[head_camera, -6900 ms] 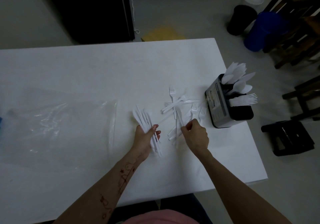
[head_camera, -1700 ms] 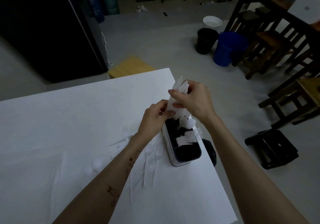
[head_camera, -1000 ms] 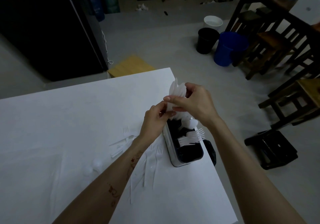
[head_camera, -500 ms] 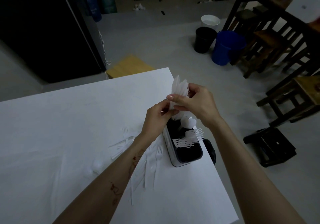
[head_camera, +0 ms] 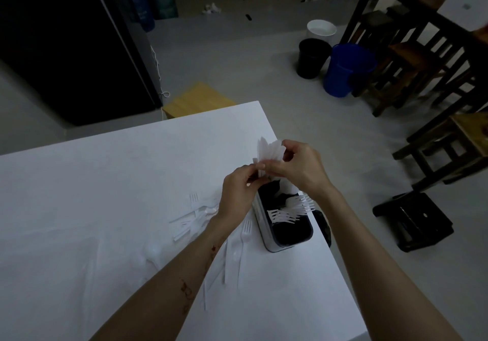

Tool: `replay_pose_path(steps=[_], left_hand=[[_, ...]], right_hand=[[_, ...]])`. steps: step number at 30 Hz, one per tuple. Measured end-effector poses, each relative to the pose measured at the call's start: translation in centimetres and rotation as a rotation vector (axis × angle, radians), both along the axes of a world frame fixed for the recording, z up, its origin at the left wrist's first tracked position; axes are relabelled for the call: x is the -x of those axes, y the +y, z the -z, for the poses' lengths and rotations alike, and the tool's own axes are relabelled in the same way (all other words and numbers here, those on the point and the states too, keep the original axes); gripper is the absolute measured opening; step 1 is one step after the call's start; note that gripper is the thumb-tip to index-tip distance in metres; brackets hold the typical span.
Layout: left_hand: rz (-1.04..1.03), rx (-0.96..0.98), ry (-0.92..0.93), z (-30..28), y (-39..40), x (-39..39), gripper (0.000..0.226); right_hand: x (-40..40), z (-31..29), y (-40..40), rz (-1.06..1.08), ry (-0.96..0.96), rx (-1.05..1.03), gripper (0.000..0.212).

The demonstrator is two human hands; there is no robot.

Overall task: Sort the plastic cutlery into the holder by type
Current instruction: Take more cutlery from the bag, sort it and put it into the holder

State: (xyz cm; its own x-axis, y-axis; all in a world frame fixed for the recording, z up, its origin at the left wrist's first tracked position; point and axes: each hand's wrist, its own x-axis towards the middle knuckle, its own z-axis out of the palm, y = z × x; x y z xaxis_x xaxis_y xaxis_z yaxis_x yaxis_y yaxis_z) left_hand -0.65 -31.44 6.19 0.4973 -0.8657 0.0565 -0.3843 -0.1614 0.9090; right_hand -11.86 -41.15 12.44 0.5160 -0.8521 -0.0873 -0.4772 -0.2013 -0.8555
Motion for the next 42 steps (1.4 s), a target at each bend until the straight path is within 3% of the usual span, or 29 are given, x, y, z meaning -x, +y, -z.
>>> replay_pose_path(steps=[3,6,11,20,26,30,32,36,39,42], left_hand=[[-0.041,0.012,0.007,-0.1,0.0,0.6,0.013],[-0.085,-0.034,0.000,0.2,-0.4,0.8,0.020],[-0.089,-0.060,-0.066,0.2,-0.6,1.0,0.020],[-0.145,-0.112,-0.112,0.7,-0.2,1.3,0.023],[-0.113,-0.066,-0.101,1.4,0.0,1.2,0.022],[-0.097,-0.034,-0.124,1.6,0.1,1.1,0.019],[-0.087,-0.021,-0.121,1.7,0.2,1.1,0.017],[-0.079,0.019,-0.111,1.6,0.5,1.3,0.017],[-0.062,0.046,-0.100,1.6,0.8,1.2,0.022],[-0.016,0.066,-0.073,1.6,1.8,1.1,0.031]], right_hand=[[0.6,-0.2,-0.2,-0.082,0.012,-0.030,0.022],[0.9,-0.3,-0.1,-0.120,-0.002,-0.056,0.022],[0.8,-0.1,0.3,0.000,-0.045,0.044,0.018],[1.0,-1.3,0.6,0.110,-0.059,0.182,0.022],[0.7,-0.2,0.1,-0.026,0.098,0.211,0.020],[1.3,0.0,-0.1,-0.032,0.024,0.116,0.037],[1.5,0.3,0.3,-0.059,0.058,0.189,0.035],[1.3,0.9,1.6,0.030,0.046,0.527,0.025],[0.8,2.1,2.1,-0.079,0.063,0.670,0.028],[0.7,4.0,2.3,-0.192,0.139,0.644,0.031]])
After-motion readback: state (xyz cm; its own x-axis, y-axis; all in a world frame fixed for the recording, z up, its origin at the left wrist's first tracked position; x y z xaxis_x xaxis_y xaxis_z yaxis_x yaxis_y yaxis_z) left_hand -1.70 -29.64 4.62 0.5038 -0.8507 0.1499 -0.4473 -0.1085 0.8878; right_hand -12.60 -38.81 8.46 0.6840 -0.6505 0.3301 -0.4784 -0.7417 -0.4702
